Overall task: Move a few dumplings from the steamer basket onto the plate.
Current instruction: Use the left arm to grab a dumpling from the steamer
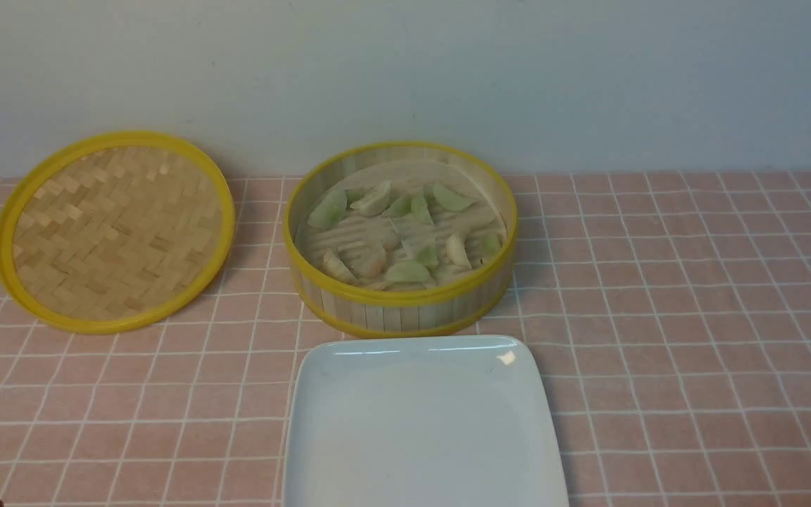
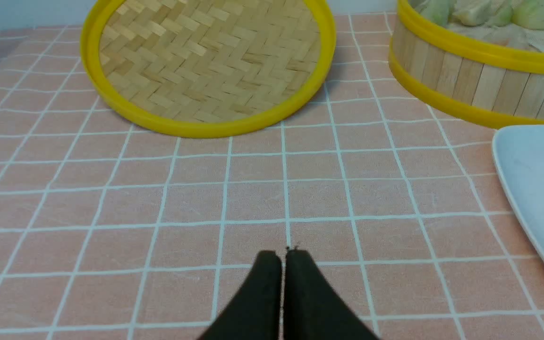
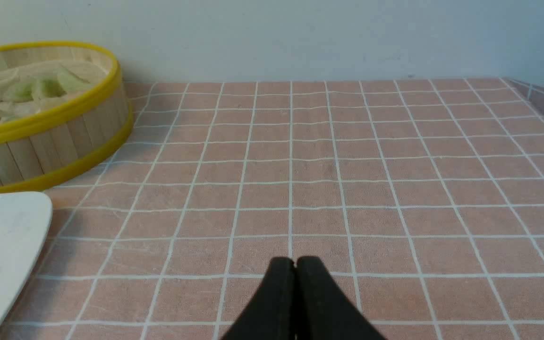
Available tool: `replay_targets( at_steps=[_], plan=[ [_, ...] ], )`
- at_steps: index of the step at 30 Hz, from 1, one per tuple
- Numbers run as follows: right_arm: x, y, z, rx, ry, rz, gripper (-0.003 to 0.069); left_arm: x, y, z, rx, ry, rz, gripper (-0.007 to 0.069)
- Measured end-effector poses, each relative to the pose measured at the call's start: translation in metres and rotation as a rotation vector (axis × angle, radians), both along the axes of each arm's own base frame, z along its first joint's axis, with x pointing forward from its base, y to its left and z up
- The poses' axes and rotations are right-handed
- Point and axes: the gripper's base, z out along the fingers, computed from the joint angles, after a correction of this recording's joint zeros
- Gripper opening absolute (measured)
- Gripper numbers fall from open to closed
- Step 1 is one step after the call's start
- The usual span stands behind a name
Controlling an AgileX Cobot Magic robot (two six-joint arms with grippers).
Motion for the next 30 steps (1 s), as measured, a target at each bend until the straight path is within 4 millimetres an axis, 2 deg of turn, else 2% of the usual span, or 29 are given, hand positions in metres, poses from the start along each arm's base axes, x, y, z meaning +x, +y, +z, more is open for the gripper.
replay_targets(
  at_steps=[22, 29, 30],
  plan=[
    [0.000, 0.000, 0.000, 0.000, 0.000, 0.000, -0.0014, 0.001, 0.000, 0.002, -0.004, -0.022, 0.003, -0.0006],
    [0.000, 0.000, 0.000, 0.000, 0.000, 0.000, -0.0014, 0.004, -0.001, 0.029, -0.385, -0.309, 0.044, -0.0006],
    [0.000, 0.000, 0.000, 0.000, 0.000, 0.000, -0.0014, 0.004, -0.001, 0.030, -0.393, -0.319, 0.045, -0.0006]
  ],
)
